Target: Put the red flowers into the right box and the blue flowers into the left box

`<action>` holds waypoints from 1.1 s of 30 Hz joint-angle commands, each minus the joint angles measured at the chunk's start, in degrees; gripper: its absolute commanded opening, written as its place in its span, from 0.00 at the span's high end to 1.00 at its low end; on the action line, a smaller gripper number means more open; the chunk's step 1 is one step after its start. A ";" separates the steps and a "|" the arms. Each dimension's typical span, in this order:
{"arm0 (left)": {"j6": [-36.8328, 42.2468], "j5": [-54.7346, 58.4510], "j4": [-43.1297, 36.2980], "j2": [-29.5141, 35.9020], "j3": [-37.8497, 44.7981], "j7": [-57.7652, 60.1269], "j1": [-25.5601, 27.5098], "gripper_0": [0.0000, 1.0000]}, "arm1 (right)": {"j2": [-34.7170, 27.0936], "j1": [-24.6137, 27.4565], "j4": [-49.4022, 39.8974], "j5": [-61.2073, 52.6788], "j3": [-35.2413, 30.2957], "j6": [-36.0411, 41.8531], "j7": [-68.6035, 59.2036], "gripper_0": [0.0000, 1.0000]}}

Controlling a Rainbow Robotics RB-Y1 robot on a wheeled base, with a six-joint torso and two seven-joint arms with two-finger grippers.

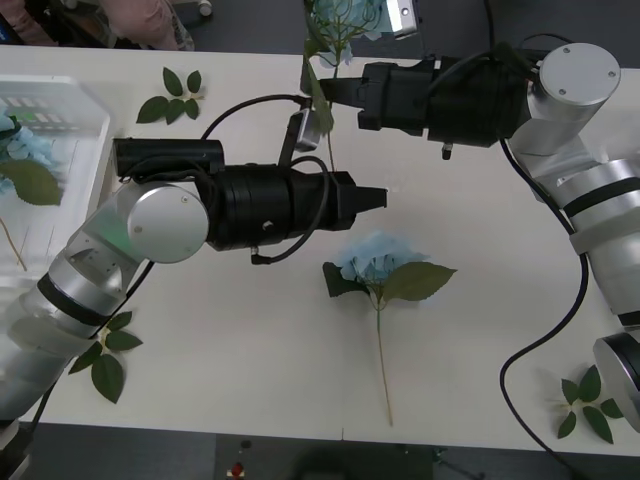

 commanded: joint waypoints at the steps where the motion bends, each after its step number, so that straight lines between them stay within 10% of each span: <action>1: -1.11 1.75 -0.64 1.41 -0.17 -1.30 -1.59 1.00 | 0.75 -1.29 -2.32 -0.27 0.41 -1.69 -2.41 1.00; 14: -2.35 3.77 -0.81 3.61 -0.17 -2.27 -1.59 1.00 | 1.01 -1.29 -2.94 -0.27 0.67 -1.78 -3.82 1.00; 16: -2.61 3.77 -0.81 3.96 -0.17 -2.36 -1.59 1.00 | 1.01 -1.29 -3.11 -0.19 0.76 -1.78 -3.99 0.80; 17: -2.87 3.77 -0.81 4.13 -0.17 -2.45 -1.59 1.00 | 0.84 -1.38 -3.11 1.04 0.76 -1.78 -3.82 0.42; 19: -2.96 3.86 -0.81 4.40 -0.08 -2.54 -1.59 1.00 | 0.57 -1.55 -3.82 3.33 0.76 -1.78 -3.73 0.30; 26: -2.96 7.73 -2.57 9.14 1.15 -2.18 -1.50 1.00 | -0.83 -1.64 -5.57 6.58 0.94 -1.08 -4.26 0.19; 33: 8.38 31.46 -5.73 36.30 18.20 -2.10 8.08 1.00 | -5.14 -1.99 -7.95 6.58 1.46 2.97 -10.67 0.18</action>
